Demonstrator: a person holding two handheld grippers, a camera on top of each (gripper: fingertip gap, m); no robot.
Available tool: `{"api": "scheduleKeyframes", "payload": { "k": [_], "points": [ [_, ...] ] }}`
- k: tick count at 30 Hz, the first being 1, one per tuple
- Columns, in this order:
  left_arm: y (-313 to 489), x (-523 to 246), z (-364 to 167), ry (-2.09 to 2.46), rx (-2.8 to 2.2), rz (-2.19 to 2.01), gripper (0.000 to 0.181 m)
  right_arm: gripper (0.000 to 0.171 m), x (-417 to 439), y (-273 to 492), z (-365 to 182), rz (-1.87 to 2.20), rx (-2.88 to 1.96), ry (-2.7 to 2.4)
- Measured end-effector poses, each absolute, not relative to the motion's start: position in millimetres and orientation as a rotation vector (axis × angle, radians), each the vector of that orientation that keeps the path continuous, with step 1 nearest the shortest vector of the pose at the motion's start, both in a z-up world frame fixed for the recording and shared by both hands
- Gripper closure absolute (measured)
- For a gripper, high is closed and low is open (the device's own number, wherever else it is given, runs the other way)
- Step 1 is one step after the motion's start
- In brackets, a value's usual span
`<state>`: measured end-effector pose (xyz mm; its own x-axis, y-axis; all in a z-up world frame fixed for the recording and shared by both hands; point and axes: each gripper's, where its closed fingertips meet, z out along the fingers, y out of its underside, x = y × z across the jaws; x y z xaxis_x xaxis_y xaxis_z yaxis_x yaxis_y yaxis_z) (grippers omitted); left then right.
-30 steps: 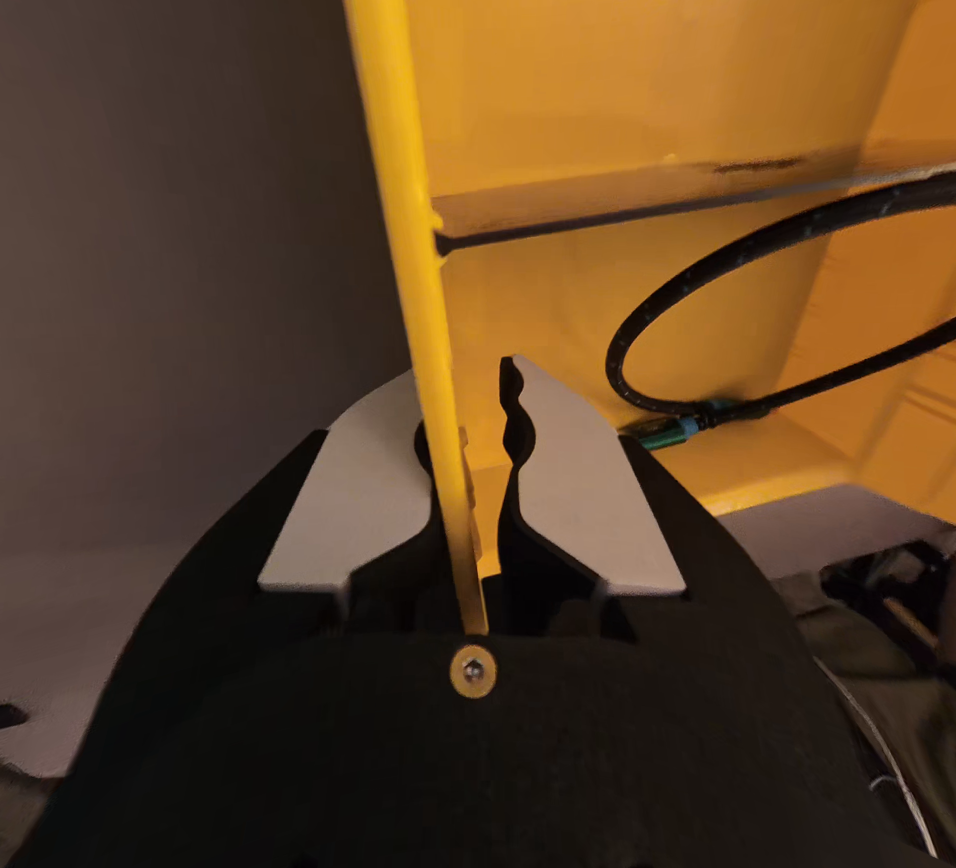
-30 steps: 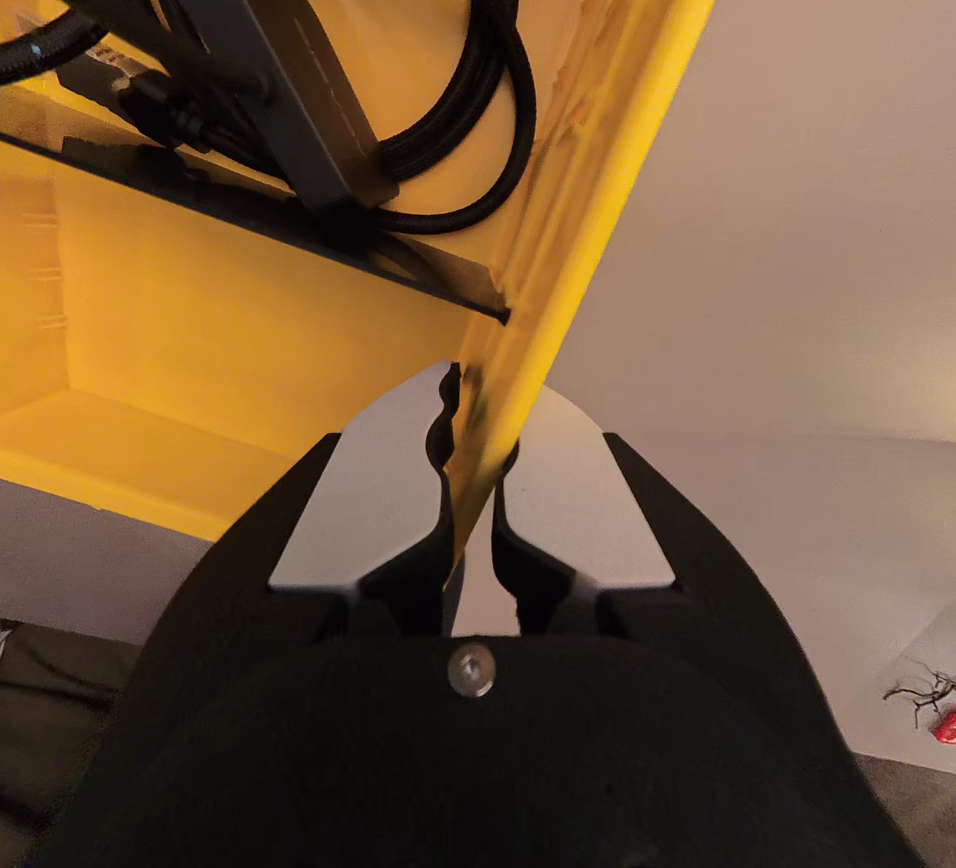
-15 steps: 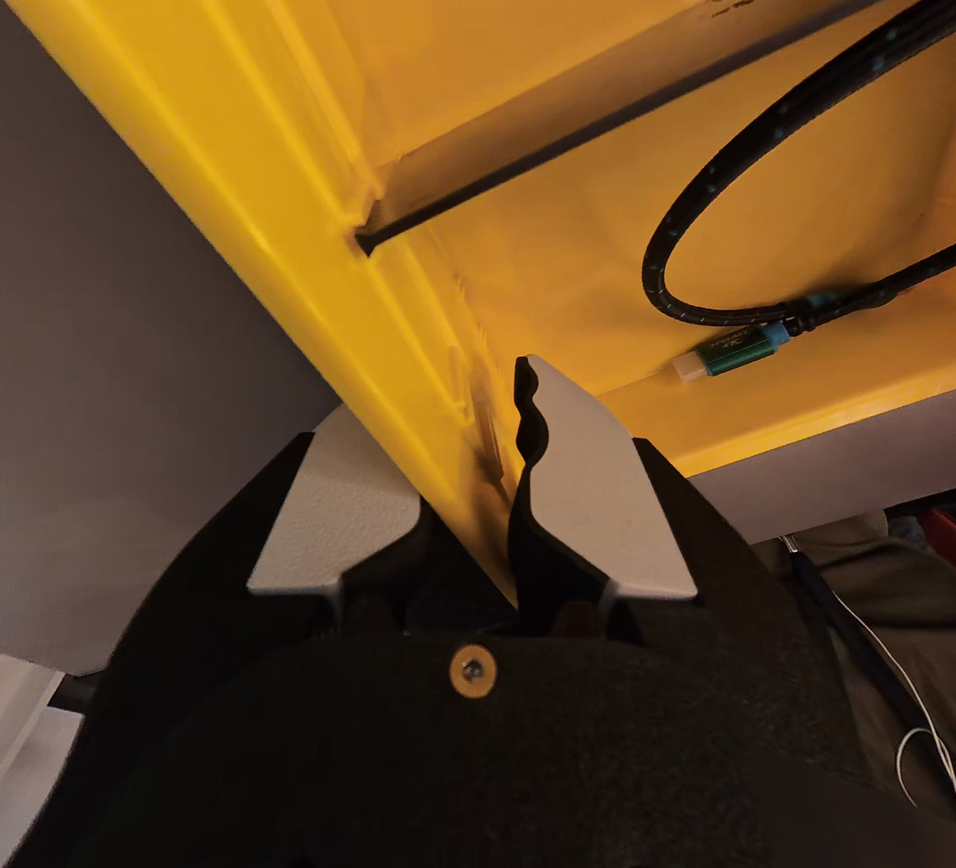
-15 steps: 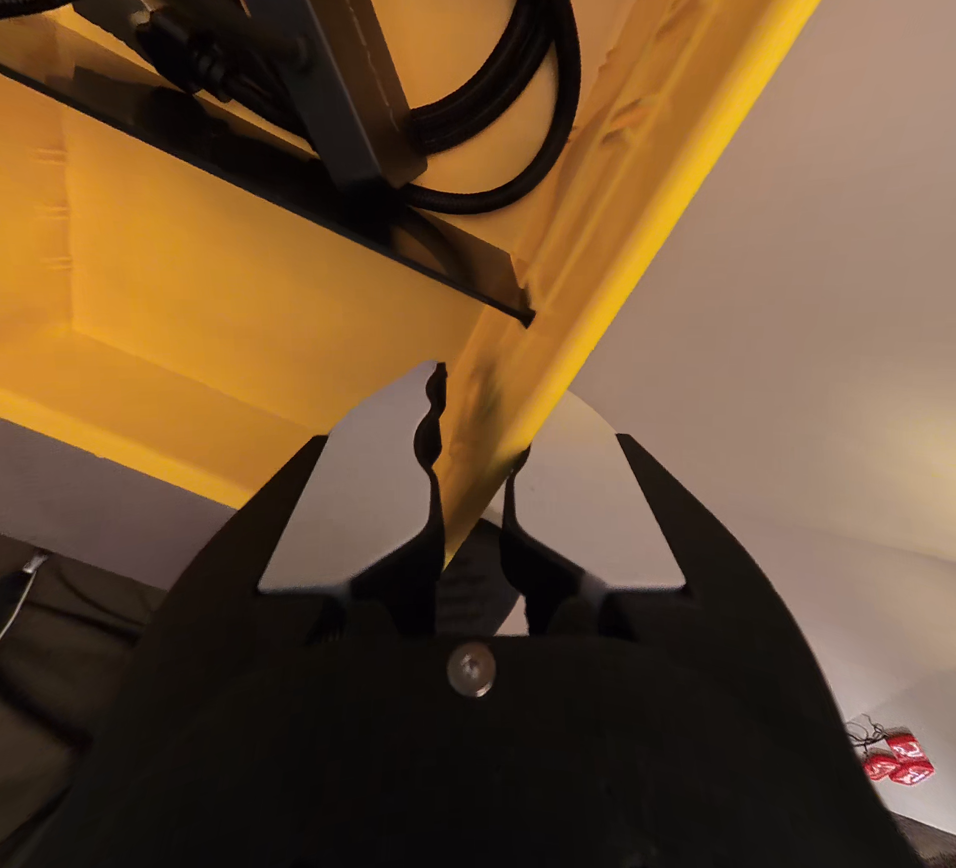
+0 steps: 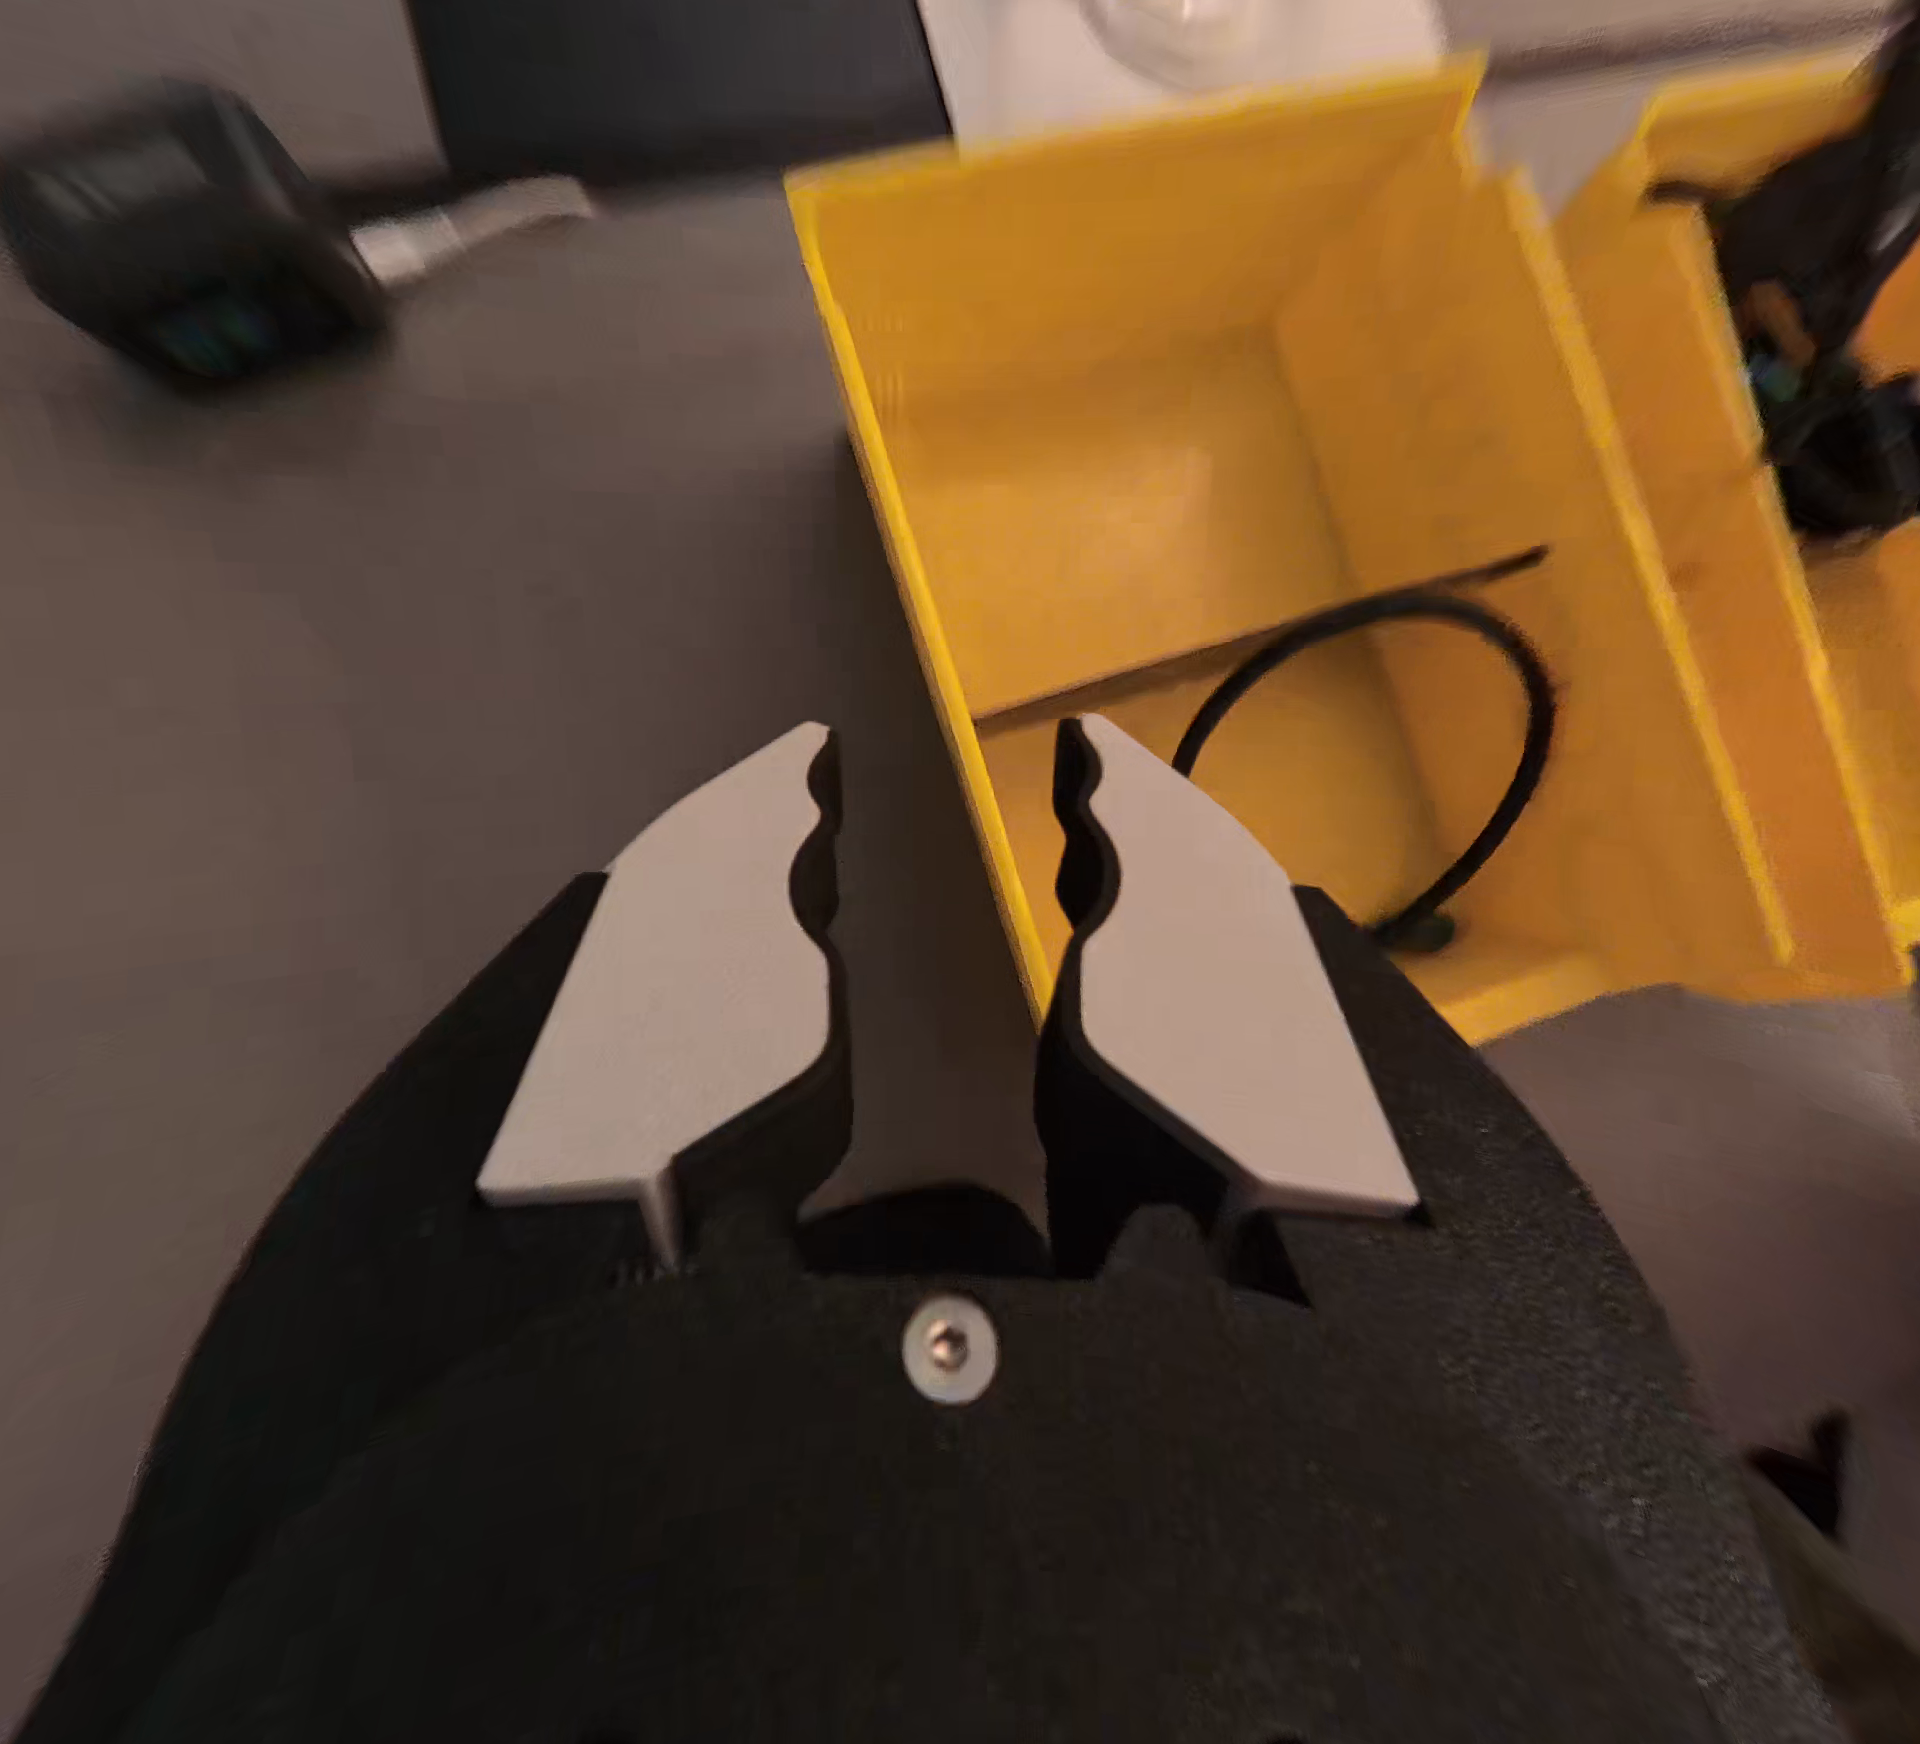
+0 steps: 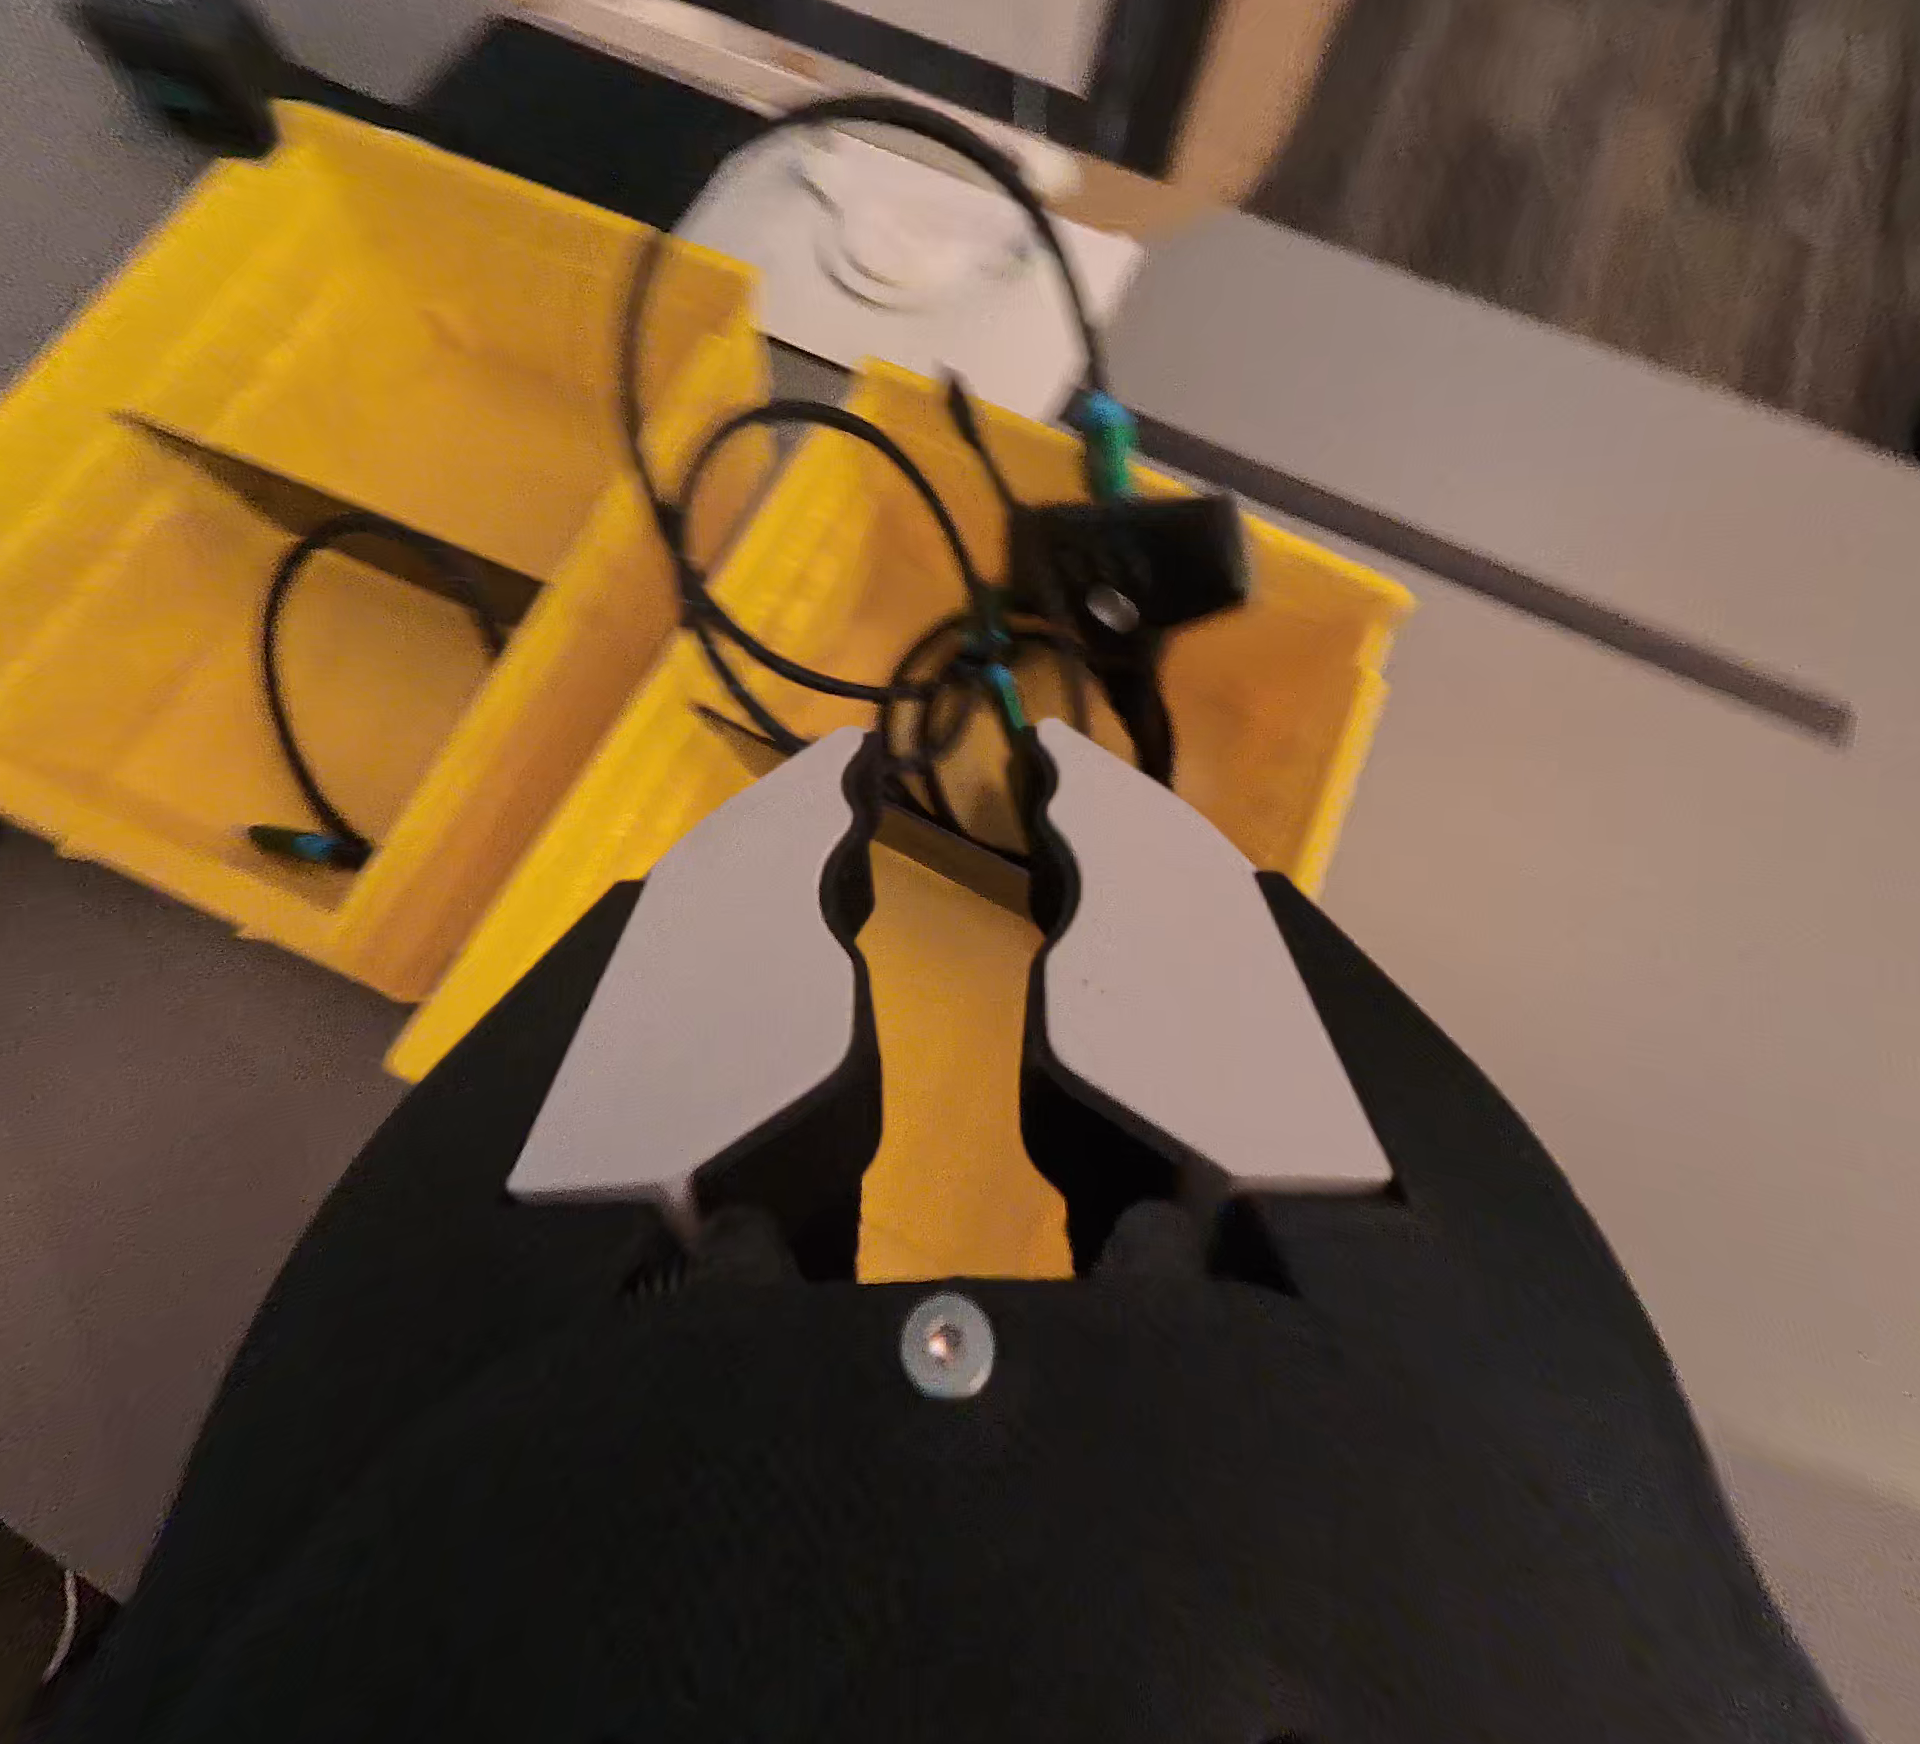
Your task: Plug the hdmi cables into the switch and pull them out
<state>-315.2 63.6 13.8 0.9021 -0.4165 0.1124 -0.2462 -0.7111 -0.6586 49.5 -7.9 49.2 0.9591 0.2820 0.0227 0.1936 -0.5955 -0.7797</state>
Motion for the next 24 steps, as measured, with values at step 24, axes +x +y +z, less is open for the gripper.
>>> {"api": "scheduleKeyframes", "payload": {
  "k": [24],
  "points": [
    [31, -325, 146, 0.409, -1.669, -0.617, 0.134, 0.156, -103, 34, -81, 0.219, -2.837, -0.471]
  ]
}}
